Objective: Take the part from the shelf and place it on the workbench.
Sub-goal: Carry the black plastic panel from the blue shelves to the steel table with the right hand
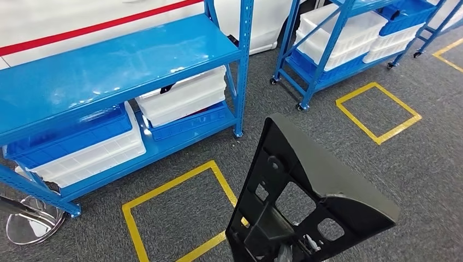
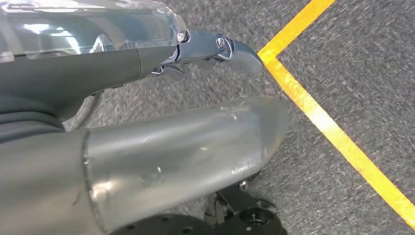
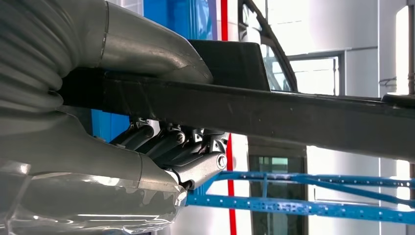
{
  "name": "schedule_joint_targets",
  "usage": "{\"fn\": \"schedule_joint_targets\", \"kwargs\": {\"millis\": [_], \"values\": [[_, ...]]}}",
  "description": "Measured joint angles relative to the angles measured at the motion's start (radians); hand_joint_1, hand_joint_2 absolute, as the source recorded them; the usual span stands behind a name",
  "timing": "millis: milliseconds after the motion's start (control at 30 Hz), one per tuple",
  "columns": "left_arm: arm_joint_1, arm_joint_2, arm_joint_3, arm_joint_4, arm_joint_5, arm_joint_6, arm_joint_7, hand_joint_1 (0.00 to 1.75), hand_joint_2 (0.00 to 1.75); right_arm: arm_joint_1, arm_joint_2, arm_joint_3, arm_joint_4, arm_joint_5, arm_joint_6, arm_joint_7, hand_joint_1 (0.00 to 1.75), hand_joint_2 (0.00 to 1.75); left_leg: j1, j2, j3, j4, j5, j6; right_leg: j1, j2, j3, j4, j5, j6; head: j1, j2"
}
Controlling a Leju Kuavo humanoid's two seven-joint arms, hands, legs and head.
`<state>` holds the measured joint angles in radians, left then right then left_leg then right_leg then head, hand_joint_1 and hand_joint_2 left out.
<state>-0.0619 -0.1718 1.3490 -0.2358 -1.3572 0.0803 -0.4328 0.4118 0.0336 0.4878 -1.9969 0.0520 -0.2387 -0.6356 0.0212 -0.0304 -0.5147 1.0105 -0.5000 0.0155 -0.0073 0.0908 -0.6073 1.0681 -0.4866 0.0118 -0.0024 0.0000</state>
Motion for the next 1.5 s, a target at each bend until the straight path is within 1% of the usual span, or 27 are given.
{"fn": "schedule_joint_targets", "kwargs": {"millis": [67,100,167,233,300,367,433,500,567,633,667,700,733,800,867,900,933,1000,1067,1100,1167,1200,1267,1300,1367,1433,1500], "values": [[0.002,0.000,0.000,0.000,-0.001,0.000,-0.001,0.00,0.00,0.001,0.000,-0.002,0.000,0.000,0.002,-0.001,1.75,1.75,-0.002,0.028,-0.001,-0.005,0.004,0.009,0.001,-0.057,-0.050,0.105,-0.061,0.005,0.007,0.000],[0.003,0.001,0.000,0.000,0.000,0.000,0.000,0.00,0.00,0.001,0.000,-0.002,0.000,-0.001,0.003,-0.001,1.75,1.75,-0.004,0.043,-0.003,-0.005,0.004,0.010,-0.001,-0.071,-0.080,0.168,-0.089,0.008,0.009,0.000],[0.004,0.002,0.000,0.000,0.000,-0.002,0.000,0.00,0.00,0.002,0.000,-0.003,0.001,-0.002,0.004,-0.001,1.75,1.75,-0.007,0.072,-0.004,-0.004,0.004,0.010,-0.004,-0.084,-0.106,0.229,-0.100,0.011,0.009,0.000],[0.001,0.002,0.000,0.000,0.000,-0.004,0.000,0.00,0.00,0.002,0.000,-0.004,0.001,-0.003,0.005,0.000,1.75,1.75,-0.008,0.096,-0.002,-0.003,0.002,0.008,-0.005,-0.098,-0.057,0.146,-0.048,0.008,0.009,0.000],[0.000,0.001,0.000,0.000,-0.001,-0.006,0.000,0.00,0.00,0.002,0.000,-0.004,0.001,-0.003,0.007,0.000,1.75,1.75,-0.011,0.116,0.003,-0.002,-0.003,0.001,0.002,-0.143,0.016,0.013,-0.003,-0.004,0.009,0.000],[-0.001,0.001,0.000,0.000,-0.001,-0.007,0.000,0.00,0.00,0.001,0.000,-0.004,0.001,-0.004,0.008,-0.001,1.75,1.75,-0.014,0.133,0.007,-0.001,-0.007,-0.008,0.011,-0.166,0.043,-0.043,0.004,-0.015,0.007,0.000],[-0.003,0.001,0.000,0.000,-0.001,-0.007,0.001,0.00,0.00,0.003,0.001,-0.005,0.000,-0.005,0.010,0.000,1.75,1.75,-0.015,0.147,0.011,-0.003,-0.009,-0.019,0.012,-0.144,0.040,-0.046,0.009,-0.025,0.007,0.000],[-0.005,0.001,0.000,0.000,-0.001,-0.007,0.001,0.00,0.00,0.004,0.003,-0.005,0.000,-0.006,0.012,-0.001,1.75,1.75,-0.013,0.115,0.004,0.022,-0.033,-0.030,0.006,-0.123,0.039,-0.056,0.017,-0.036,0.005,0.000],[-0.004,0.002,0.000,0.000,-0.001,-0.007,0.001,0.00,0.00,0.004,0.005,-0.006,0.000,-0.007,0.013,-0.002,1.75,1.75,-0.009,0.060,-0.036,0.120,-0.097,-0.036,0.002,-0.103,0.037,-0.061,0.024,-0.046,0.001,0.000],[0.001,0.002,0.000,0.000,-0.001,-0.007,0.001,0.00,0.00,0.004,0.005,-0.006,0.000,-0.007,0.014,-0.002,1.75,1.75,-0.009,0.041,-0.092,0.246,-0.152,-0.038,0.003,-0.078,0.033,-0.059,0.026,-0.050,-0.002,0.000],[0.002,0.002,0.000,0.000,-0.001,-0.007,0.001,0.00,0.00,0.005,0.006,-0.007,0.001,-0.007,0.015,-0.002,1.75,1.75,-0.009,0.039,-0.106,0.276,-0.154,-0.039,0.003,-0.063,0.032,-0.058,0.026,-0.051,-0.002,0.000],[0.003,0.002,0.000,0.000,-0.001,-0.007,0.001,0.00,0.00,0.005,0.006,-0.007,0.001,-0.007,0.015,-0.002,1.75,1.75,-0.008,0.037,-0.103,0.267,-0.134,-0.039,0.003,-0.048,0.032,-0.055,0.026,-0.050,-0.002,0.000],[0.003,0.003,0.000,0.000,-0.001,-0.007,0.001,0.00,0.00,0.006,0.006,-0.008,0.001,-0.007,0.015,-0.002,1.75,1.75,-0.007,0.031,-0.082,0.218,-0.097,-0.039,0.002,-0.033,0.032,-0.051,0.025,-0.048,-0.002,0.000],[0.003,0.003,0.000,0.000,-0.001,-0.007,0.001,0.00,0.00,0.005,0.007,-0.008,0.001,-0.007,0.015,-0.002,1.75,1.75,-0.001,-0.013,-0.027,0.086,-0.033,-0.037,0.002,-0.007,0.028,-0.038,0.021,-0.040,-0.004,0.000],[0.003,0.004,0.000,0.000,-0.001,-0.007,0.002,0.00,0.00,0.005,0.008,-0.009,0.000,-0.007,0.016,-0.003,1.75,1.75,0.001,-0.051,-0.004,0.023,-0.017,-0.031,0.001,0.016,0.018,-0.029,0.021,-0.028,-0.004,0.000],[0.003,0.004,0.000,0.000,-0.001,-0.007,0.002,0.00,0.00,0.005,0.008,-0.009,0.000,-0.007,0.016,-0.003,1.75,1.75,-0.001,-0.053,-0.004,0.020,-0.020,-0.027,0.001,0.027,0.013,-0.028,0.024,-0.020,-0.005,0.000],[0.002,0.003,0.000,0.000,-0.001,-0.007,0.003,0.00,0.00,0.006,0.008,-0.010,0.000,-0.007,0.016,-0.003,1.75,1.75,-0.001,-0.042,-0.004,0.019,-0.017,-0.019,-0.001,0.038,0.009,-0.030,0.028,-0.013,-0.005,0.000],[0.000,0.002,0.000,0.000,-0.001,-0.007,0.003,0.00,0.00,0.007,0.008,-0.010,0.000,-0.007,0.016,-0.004,1.75,1.75,0.000,-0.016,0.000,0.010,-0.009,-0.003,-0.001,0.010,-0.004,-0.012,0.017,-0.003,-0.003,0.000],[0.002,0.002,0.000,0.000,-0.001,-0.007,0.002,0.00,0.00,0.006,0.008,-0.011,0.000,-0.007,0.016,-0.004,1.75,1.75,-0.001,0.014,0.000,0.003,-0.004,0.009,0.000,-0.052,-0.045,0.072,-0.034,0.005,0.004,0.000],[0.004,0.003,0.000,0.000,-0.002,-0.007,0.002,0.00,0.00,0.005,0.008,-0.012,0.000,-0.007,0.016,-0.004,1.75,1.75,-0.004,0.029,-0.001,0.003,-0.004,0.011,-0.001,-0.071,-0.076,0.136,-0.066,0.009,0.007,0.000],[0.005,0.004,0.000,0.000,-0.003,-0.007,0.003,0.00,0.00,0.006,0.008,-0.013,0.001,-0.006,0.016,-0.004,1.75,1.75,-0.008,0.059,-0.002,0.003,-0.005,0.012,-0.005,-0.083,-0.122,0.231,-0.096,0.013,0.007,0.000],[0.004,0.004,0.000,0.000,-0.004,-0.007,0.004,0.00,0.00,0.007,0.008,-0.014,0.001,-0.006,0.016,-0.004,1.75,1.75,-0.009,0.073,-0.002,0.003,-0.006,0.012,-0.006,-0.086,-0.121,0.232,-0.085,0.014,0.007,0.000],[0.002,0.004,0.000,0.000,-0.004,-0.007,0.004,0.00,0.00,0.007,0.008,-0.014,0.001,-0.006,0.016,-0.004,1.75,1.75,-0.010,0.097,0.002,0.003,-0.009,0.009,-0.004,-0.106,-0.061,0.126,-0.026,0.007,0.008,0.000],[0.001,0.004,0.000,0.000,-0.004,-0.008,0.004,0.00,0.00,0.007,0.008,-0.015,0.000,-0.005,0.016,-0.004,1.75,1.75,-0.012,0.108,0.005,0.003,-0.012,0.006,0.002,-0.129,-0.023,0.057,-0.004,0.000,0.007,0.000],[0.000,0.002,0.000,0.000,-0.004,-0.008,0.004,0.00,0.00,0.007,0.008,-0.015,0.000,-0.003,0.016,-0.004,1.75,1.75,-0.015,0.125,0.010,0.003,-0.017,-0.003,0.013,-0.161,0.023,-0.029,0.014,-0.014,0.007,0.000],[-0.003,0.001,0.000,0.000,-0.004,-0.008,0.005,0.00,0.00,0.008,0.009,-0.015,0.000,-0.002,0.016,-0.004,1.75,1.75,-0.016,0.144,0.017,-0.001,-0.020,-0.013,0.019,-0.151,0.023,-0.041,0.014,-0.024,0.008,0.000],[-0.006,0.001,0.000,0.000,-0.004,-0.008,0.005,0.00,0.00,0.011,0.010,-0.015,-0.001,-0.001,0.015,-0.004,1.75,1.75,-0.014,0.133,0.021,0.008,-0.034,-0.023,0.012,-0.129,0.028,-0.053,0.022,-0.034,0.008,0.000]]}}
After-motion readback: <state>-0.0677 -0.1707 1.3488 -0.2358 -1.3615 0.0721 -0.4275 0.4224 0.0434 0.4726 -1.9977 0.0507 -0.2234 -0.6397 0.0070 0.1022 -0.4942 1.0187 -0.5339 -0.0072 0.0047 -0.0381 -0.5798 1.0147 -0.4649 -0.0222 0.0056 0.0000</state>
